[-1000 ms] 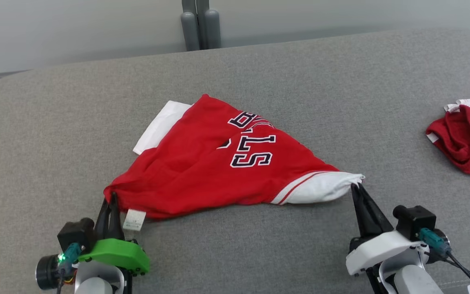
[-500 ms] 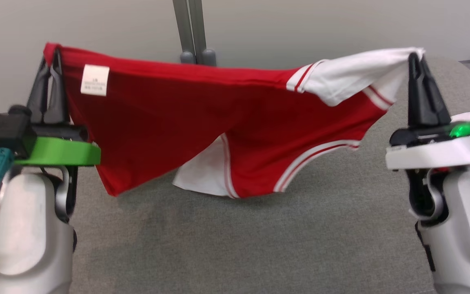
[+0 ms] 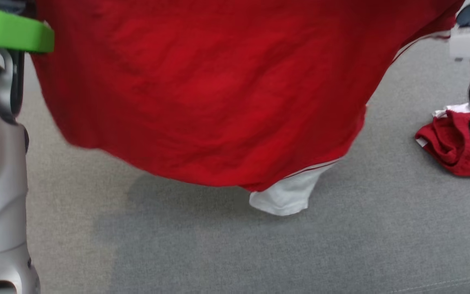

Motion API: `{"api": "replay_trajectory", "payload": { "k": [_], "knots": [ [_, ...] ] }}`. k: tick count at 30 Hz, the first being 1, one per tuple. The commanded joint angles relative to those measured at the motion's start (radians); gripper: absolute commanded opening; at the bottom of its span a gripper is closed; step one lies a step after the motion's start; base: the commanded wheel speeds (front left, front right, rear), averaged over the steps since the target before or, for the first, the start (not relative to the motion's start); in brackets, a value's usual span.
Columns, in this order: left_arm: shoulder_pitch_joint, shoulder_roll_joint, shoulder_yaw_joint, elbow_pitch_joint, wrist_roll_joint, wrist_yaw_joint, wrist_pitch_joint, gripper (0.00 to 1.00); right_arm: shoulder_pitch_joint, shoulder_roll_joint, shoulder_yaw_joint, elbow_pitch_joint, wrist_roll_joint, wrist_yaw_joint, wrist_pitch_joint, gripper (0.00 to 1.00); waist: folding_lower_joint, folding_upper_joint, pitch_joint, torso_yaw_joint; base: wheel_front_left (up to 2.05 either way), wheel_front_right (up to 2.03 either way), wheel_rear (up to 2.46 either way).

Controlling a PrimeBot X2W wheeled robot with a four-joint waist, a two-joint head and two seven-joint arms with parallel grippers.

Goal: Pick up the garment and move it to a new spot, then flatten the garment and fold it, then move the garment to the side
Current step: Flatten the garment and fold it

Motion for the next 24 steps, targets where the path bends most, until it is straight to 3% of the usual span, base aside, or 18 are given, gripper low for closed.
{"api": "replay_trajectory", "payload": {
  "k": [1,13,19,24],
  "knots": [
    [-0.033,0.003,-0.004,0.013,0.008,0.003,0.008,0.00,-0.039,-0.005,0.000,0.020,-0.003,-0.001,0.002,0.00,0.0000,0.0000,0.125,0.012,0.00,0.00,0.00],
    [-0.397,-0.011,-0.025,0.160,0.053,0.059,-0.032,0.00,-0.505,-0.038,0.006,0.239,-0.080,-0.001,-0.028,0.00,0.0000,0.0000,0.522,0.046,0.00,0.00,0.00],
    [-0.584,-0.015,-0.040,0.222,0.086,0.095,-0.094,0.00,-0.740,-0.034,-0.071,0.291,-0.190,-0.001,-0.034,0.00,0.0000,0.0000,0.606,0.064,0.00,0.00,0.00],
    [-0.591,-0.010,-0.030,0.241,0.075,0.117,-0.100,0.00,-0.756,-0.011,-0.137,0.271,-0.214,-0.001,-0.034,0.00,0.0000,0.0000,0.644,0.062,0.00,0.00,0.00]
  ]
}}
